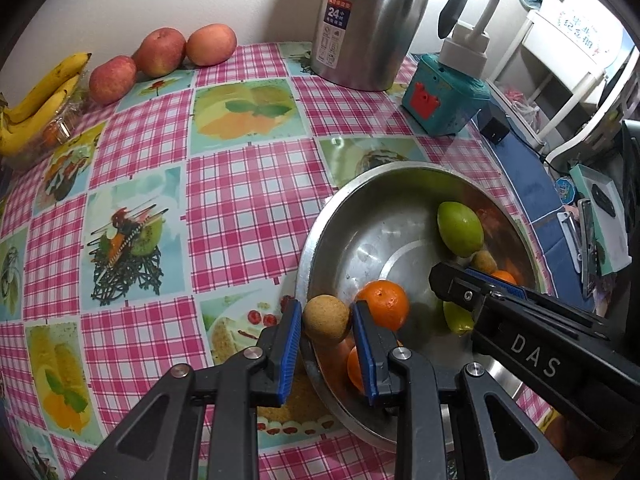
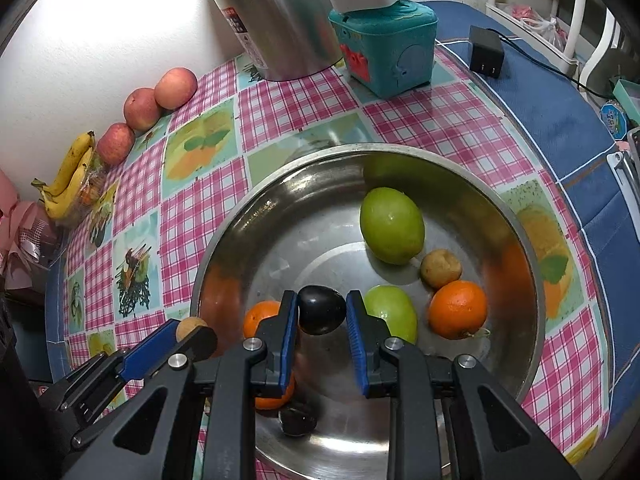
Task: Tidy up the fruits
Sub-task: 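Carry the kiwi and the dark plum with both tools over the steel bowl, then open the left tool to drop the kiwi while the right tool releases the plum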
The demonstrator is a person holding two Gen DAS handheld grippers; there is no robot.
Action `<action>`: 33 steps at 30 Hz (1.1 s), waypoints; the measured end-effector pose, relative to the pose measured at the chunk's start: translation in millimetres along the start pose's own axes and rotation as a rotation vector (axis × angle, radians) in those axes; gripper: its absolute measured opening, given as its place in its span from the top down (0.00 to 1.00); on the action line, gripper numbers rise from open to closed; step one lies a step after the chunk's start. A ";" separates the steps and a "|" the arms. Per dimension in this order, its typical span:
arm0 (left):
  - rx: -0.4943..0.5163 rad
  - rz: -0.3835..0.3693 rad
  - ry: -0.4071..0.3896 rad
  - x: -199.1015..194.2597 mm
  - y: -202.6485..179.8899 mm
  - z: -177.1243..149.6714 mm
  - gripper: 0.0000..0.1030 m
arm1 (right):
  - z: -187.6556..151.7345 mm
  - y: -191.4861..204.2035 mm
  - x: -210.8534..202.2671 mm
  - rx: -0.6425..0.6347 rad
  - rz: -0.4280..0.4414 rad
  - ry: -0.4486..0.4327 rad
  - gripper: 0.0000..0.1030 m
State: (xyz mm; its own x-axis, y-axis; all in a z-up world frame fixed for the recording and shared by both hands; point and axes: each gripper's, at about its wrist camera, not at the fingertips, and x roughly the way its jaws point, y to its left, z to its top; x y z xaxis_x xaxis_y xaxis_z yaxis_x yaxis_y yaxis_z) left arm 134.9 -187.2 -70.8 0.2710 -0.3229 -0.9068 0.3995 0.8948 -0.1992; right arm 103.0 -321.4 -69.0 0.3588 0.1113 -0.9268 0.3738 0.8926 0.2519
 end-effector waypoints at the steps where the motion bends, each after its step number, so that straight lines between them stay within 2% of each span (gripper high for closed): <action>1: 0.001 -0.002 -0.002 -0.6 -0.3 -0.1 0.69 | -0.2 0.2 0.2 0.000 -0.001 0.001 0.75; 4: 0.000 -0.004 -0.009 -2.4 0.2 -0.7 0.55 | -0.2 0.9 0.4 -0.002 -0.001 0.003 0.75; 9: -0.013 -0.013 -0.024 -8.9 4.3 -3.3 0.54 | -0.7 2.3 -0.2 -0.007 0.003 0.001 0.75; 14: -0.057 0.011 -0.043 -16.5 17.1 -8.1 0.40 | -1.1 3.8 -7.4 -0.016 0.009 -0.019 0.75; 18: -0.113 0.098 -0.054 -22.4 37.8 -12.2 0.30 | -5.4 4.7 -13.3 -0.025 0.009 -0.028 0.75; 20: -0.133 0.144 -0.064 -25.3 47.2 -14.9 0.19 | -8.6 5.9 -17.1 -0.034 0.008 -0.033 0.75; 22: -0.157 0.198 -0.077 -29.5 58.0 -17.9 0.14 | -11.8 7.7 -19.7 -0.044 0.006 -0.036 0.74; 23: -0.164 0.213 -0.084 -31.5 62.0 -18.7 0.08 | -14.3 9.4 -21.5 -0.053 0.005 -0.038 0.73; 25: -0.174 0.243 -0.097 -36.2 70.1 -22.4 0.00 | -18.9 13.2 -23.5 -0.071 0.003 -0.040 0.61; 26: -0.175 0.255 -0.105 -38.2 72.2 -24.3 0.00 | -21.3 15.0 -24.7 -0.081 0.003 -0.041 0.54; 28: -0.174 0.300 -0.116 -42.5 75.4 -27.9 0.00 | -27.1 20.0 -27.2 -0.106 0.003 -0.045 0.51; 30: -0.170 0.340 -0.128 -46.6 76.3 -29.3 0.00 | -33.6 24.1 -29.4 -0.126 -0.002 -0.050 0.40; 33: -0.168 0.394 -0.168 -60.4 78.4 -34.6 0.00 | -42.7 28.9 -32.6 -0.154 -0.006 -0.058 0.31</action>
State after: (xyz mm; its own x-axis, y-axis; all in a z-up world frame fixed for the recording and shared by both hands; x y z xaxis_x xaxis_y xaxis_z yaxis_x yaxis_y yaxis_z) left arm 119.6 -86.8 -44.4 0.5174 0.0191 -0.8555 0.0935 0.9925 0.0787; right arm 65.6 -280.6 -43.4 0.4073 0.0838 -0.9094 0.2426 0.9501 0.1963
